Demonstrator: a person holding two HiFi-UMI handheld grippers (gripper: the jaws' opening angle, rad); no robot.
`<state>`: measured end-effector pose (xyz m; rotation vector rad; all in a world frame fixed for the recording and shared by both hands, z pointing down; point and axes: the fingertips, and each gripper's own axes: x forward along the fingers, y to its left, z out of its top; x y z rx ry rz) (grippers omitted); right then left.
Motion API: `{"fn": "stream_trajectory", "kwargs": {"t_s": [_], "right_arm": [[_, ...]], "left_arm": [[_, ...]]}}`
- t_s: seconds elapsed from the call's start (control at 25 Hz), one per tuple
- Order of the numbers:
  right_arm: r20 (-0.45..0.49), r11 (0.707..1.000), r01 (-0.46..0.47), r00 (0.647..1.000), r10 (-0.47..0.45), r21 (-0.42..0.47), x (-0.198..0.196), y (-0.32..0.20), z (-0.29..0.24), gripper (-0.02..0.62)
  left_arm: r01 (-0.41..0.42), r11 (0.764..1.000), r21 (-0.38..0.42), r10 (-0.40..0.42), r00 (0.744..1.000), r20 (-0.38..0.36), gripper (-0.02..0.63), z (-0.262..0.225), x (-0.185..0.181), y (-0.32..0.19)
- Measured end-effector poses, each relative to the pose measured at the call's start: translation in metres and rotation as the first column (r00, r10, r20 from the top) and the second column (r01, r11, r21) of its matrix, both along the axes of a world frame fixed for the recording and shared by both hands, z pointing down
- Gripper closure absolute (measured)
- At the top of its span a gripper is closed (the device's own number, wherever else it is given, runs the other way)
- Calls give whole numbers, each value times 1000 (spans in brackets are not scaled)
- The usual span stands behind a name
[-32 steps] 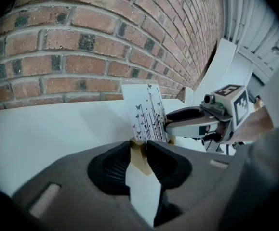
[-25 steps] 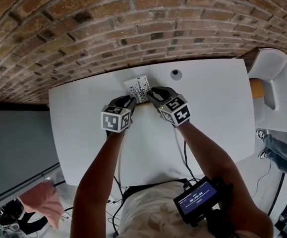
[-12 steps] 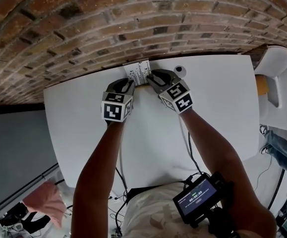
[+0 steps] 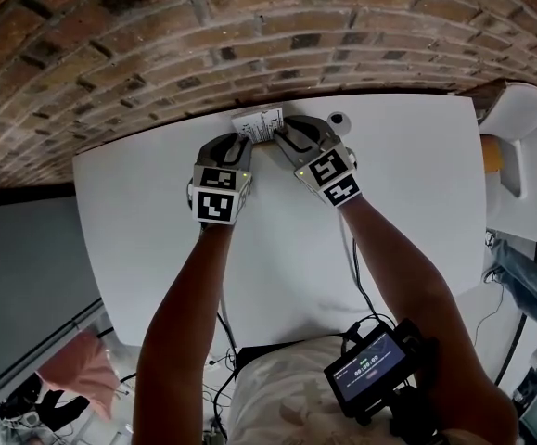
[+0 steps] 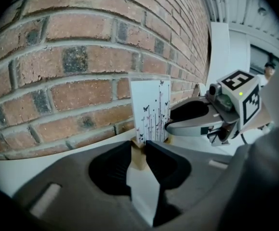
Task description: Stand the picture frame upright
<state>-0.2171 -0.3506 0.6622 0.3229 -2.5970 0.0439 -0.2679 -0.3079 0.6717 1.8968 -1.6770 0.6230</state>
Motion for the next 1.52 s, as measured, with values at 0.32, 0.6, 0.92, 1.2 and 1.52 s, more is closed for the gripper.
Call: {"fn": "stream_trajectory", "kwargs": {"t_s": [0.32,0.6,0.92,1.2,1.52], "right_arm": [[-6,1000,-8,1000,8,24,1,2,0,469],[0,999,-35,999,35,7,3,2,4,465],[31,997,-64,997,65,-33,12,3,1,457],[59,995,-90,994,93,-50,23,6,-12,486],[85,990,-126,988,131,-58,37,27,-30,521]], "left_arm": [[-4,1000,2,4,1000,-8,509,2,0,0],[4,1000,-1,-4,999,-33,496,8,1,1],[24,1000,13,-23,998,-65,476,6,3,10],[39,998,46,-35,995,-89,477,-8,6,20],[60,988,140,-46,994,-102,543,-43,9,51]]}}
